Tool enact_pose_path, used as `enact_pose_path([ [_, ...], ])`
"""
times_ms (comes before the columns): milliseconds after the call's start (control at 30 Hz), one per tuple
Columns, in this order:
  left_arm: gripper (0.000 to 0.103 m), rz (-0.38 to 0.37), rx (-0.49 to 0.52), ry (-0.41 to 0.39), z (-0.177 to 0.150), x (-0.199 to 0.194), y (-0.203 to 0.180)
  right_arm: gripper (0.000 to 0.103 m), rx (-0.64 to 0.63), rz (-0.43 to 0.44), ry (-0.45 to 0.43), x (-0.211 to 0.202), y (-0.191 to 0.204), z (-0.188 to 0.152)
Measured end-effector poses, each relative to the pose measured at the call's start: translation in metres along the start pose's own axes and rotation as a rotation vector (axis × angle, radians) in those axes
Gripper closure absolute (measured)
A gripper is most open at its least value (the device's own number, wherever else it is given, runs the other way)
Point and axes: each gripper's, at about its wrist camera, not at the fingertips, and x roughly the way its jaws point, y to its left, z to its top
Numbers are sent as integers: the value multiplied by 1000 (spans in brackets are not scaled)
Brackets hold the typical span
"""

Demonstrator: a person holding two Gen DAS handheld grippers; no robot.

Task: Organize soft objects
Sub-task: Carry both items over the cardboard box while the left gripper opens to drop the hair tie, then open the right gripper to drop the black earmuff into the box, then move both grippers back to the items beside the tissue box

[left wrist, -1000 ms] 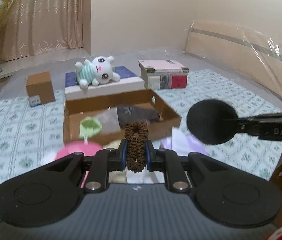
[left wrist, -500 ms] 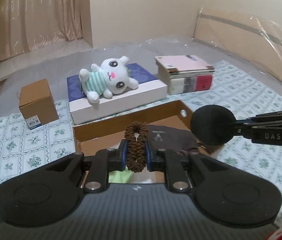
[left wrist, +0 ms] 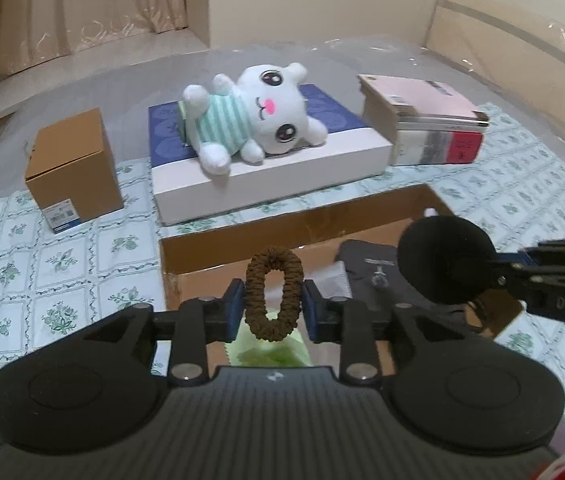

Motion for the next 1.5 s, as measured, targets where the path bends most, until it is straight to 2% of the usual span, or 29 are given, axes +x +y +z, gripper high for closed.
enact_pose_path([
  [200,62,11,0,0,-6,-7,4,93,16,8,14,5,-1,-3],
  [633,59,-5,4,-30,-9,-24,1,92,20,22,15,10,0,-1],
  [667,58,-7,4,-35,-9,-26,0,90,20,24,12,11,-1,-1],
  [733,57,-10,2,-46,-9,-32,-1,75,27,20,-3,10,-2,0],
  [767,56,-12,-1,-52,-10,-36,-2,60,32,16,-11,8,-3,0],
  [800,56,-13,-4,-57,-11,-41,-2,54,37,15,-19,5,-4,-1],
  [833,55,-14,-6,-63,-12,-46,-3,53,42,13,-26,2,-5,-1],
  [1000,53,-25,-28,-110,-23,-85,-13,53,55,11,-43,-32,-3,-9],
  [1167,50,-26,-50,-159,-48,-135,-33,53,77,24,-86,-85,10,-29],
  [1433,47,-4,-109,-245,-107,-216,-61,50,76,35,-146,-176,39,-83],
  [1500,40,16,-123,-269,-125,-233,-68,48,82,40,-151,-194,44,-104],
])
